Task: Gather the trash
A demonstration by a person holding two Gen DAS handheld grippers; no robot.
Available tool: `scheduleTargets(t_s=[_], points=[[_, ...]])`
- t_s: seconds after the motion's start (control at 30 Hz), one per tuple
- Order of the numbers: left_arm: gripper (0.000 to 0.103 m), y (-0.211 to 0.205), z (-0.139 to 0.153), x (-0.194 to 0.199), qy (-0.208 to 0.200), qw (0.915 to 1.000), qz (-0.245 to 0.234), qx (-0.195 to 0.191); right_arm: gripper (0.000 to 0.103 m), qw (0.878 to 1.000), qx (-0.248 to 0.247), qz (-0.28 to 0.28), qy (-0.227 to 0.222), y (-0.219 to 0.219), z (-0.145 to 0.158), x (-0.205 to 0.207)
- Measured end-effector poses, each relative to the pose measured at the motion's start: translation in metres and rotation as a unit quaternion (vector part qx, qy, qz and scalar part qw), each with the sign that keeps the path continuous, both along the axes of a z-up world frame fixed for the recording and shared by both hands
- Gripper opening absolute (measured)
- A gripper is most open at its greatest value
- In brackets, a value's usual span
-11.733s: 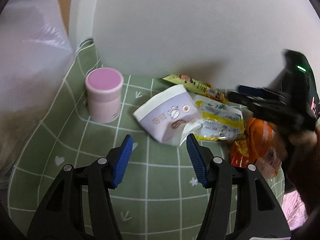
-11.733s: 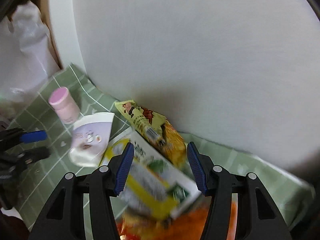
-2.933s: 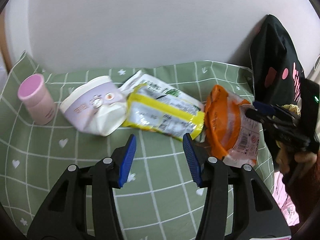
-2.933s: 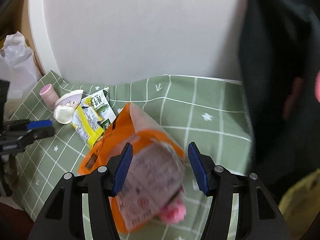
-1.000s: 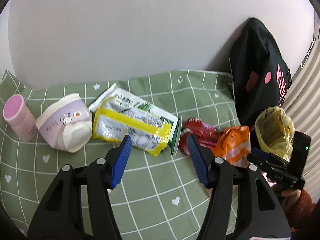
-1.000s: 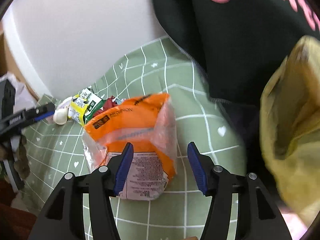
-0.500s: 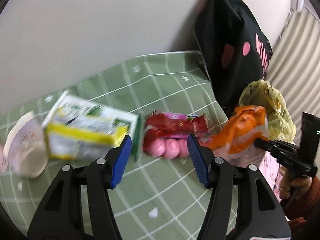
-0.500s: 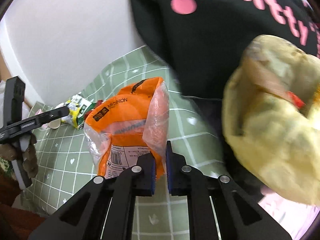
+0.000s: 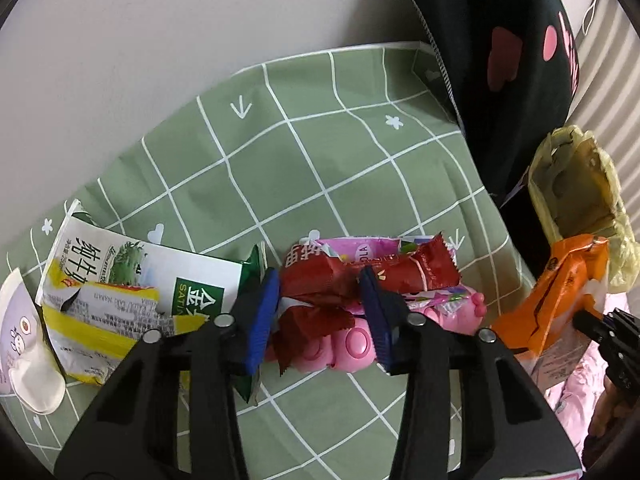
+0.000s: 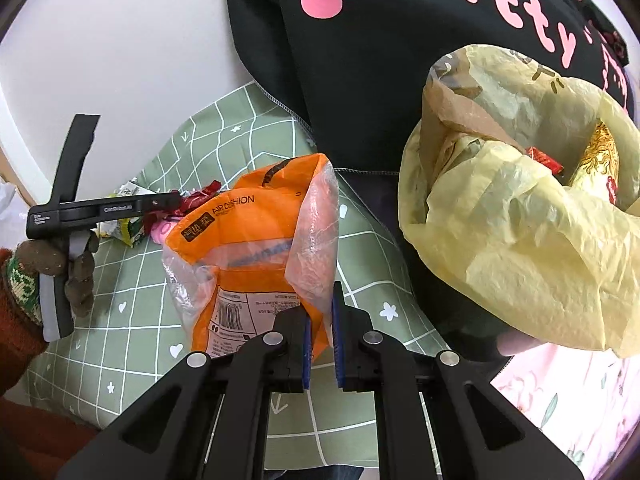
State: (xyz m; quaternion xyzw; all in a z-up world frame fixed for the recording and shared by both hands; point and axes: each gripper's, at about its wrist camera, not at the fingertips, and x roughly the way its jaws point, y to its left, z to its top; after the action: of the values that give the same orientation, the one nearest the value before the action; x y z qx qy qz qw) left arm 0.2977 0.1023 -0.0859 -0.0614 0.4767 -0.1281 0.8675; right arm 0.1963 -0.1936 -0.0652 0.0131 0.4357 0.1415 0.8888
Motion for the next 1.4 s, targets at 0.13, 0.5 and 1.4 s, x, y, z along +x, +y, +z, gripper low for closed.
scheduleTargets(t_s=[0.13,0.5,1.4], points=[[0.004,0.011,0.007,-0.004,-0.007,0.9997,0.011,-0.019,0.009,1.000,-0.008,-0.001,-0.006,0.002,0.005,0.000],[0.003,0.033,0.020,-0.013,-0.029,0.9973,0.006,-0.067,0.009,1.000,-0.020,0.000,0.003,0.007,0.005,0.006],[0.043,0.010,-0.005,0.000,-0.007,0.9998,-0.017,-0.012,0.009,1.000,-0.018,-0.001,0.001,0.008,0.008,-0.003]])
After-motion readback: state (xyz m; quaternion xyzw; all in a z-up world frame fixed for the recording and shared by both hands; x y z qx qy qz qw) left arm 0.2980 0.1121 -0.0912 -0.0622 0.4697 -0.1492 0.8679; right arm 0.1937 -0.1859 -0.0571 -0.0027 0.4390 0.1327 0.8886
